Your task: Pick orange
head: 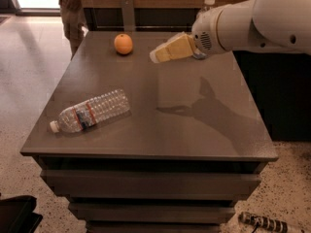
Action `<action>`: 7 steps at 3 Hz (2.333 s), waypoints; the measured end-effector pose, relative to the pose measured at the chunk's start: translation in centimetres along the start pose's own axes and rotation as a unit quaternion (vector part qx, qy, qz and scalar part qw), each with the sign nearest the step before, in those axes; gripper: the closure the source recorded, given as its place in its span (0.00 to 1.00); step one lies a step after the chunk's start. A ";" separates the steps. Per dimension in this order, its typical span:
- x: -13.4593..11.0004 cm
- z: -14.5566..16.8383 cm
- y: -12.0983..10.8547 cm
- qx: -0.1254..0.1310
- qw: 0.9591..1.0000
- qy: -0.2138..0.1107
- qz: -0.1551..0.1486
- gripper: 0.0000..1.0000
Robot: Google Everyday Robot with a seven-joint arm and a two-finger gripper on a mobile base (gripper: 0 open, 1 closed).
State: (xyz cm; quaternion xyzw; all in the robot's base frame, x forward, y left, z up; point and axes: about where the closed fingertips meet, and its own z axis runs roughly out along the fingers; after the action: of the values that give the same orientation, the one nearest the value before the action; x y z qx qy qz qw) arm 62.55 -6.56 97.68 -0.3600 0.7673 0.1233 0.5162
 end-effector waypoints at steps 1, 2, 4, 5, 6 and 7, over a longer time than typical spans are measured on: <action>0.1 2.7 0.3 -0.009 1.000 0.004 0.003 0.00; 0.6 6.4 0.1 -0.019 1.000 0.019 0.003 0.00; 0.4 14.8 -0.4 -0.045 0.999 -0.014 0.018 0.00; 0.2 18.0 -0.2 -0.055 0.997 -0.038 0.031 0.00; 0.1 21.2 0.1 -0.055 0.995 -0.068 0.044 0.00; 0.1 22.6 -0.1 -0.054 0.996 -0.063 0.044 0.00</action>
Offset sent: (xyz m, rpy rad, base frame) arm 0.0830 0.0547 -0.0636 -0.0414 0.0898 0.0415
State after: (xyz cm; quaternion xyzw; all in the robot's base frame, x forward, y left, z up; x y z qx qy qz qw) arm 78.47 5.99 87.77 -0.3450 0.7405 0.2092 0.5375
